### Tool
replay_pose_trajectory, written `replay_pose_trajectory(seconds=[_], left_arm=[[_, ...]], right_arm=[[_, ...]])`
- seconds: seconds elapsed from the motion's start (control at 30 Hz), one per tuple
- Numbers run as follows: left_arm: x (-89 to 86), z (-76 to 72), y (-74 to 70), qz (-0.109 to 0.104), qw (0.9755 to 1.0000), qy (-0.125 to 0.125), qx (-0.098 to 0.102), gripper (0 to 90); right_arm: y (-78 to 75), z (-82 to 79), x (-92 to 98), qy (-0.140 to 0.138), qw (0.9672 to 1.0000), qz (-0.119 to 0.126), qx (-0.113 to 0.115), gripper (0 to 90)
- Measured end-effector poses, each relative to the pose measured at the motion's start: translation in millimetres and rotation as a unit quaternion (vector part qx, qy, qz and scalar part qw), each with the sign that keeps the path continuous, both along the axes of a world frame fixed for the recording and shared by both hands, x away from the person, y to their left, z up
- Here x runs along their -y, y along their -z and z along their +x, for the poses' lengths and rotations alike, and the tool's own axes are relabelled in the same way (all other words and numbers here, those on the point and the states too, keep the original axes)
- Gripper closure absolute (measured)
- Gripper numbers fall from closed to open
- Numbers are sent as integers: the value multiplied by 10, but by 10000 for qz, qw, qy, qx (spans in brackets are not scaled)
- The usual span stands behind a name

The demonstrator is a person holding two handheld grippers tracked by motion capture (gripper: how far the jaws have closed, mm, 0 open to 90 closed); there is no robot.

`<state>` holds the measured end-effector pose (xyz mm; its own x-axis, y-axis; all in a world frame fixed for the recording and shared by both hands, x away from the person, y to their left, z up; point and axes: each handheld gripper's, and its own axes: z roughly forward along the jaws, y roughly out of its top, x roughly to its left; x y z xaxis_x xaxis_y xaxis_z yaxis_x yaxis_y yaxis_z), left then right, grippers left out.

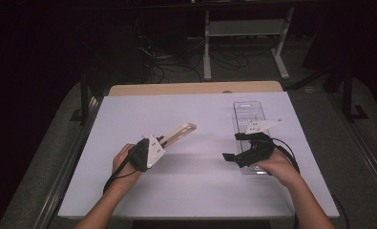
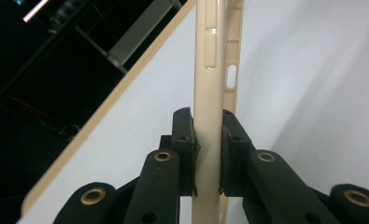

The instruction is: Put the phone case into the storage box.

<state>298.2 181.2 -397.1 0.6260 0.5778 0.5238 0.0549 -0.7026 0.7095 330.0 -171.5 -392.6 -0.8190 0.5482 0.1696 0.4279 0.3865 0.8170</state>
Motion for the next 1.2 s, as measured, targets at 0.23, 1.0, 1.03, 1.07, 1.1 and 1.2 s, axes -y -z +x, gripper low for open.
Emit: replay_pose_trajectory(seconds=[0.23, 1.0, 1.03, 1.07, 1.1, 1.2], left_arm=[[-34, 41, -10, -356, 9989, -68, -288, 791], [-101, 147, -65, -1342, 9860, -323, -939, 792], [-100, 149, -67, -1326, 9862, -323, -933, 791], [-97, 150, -71, -1328, 9862, -330, -930, 792], [-88, 154, -73, -1388, 9854, -340, -922, 792], [-73, 166, -82, -1475, 9844, -358, -894, 792]], right_arm=[[0, -1, -1, -7, 10000, -9, 6, 57], [-39, 24, -4, 207, 9997, -31, -92, 61], [-50, 22, -26, 223, 9997, -36, -115, 61], [-55, 26, -33, 222, 9997, -50, -105, 61], [-67, 29, -47, 234, 9996, -93, -114, 60], [-101, 46, -85, 283, 9993, -112, -201, 38]])
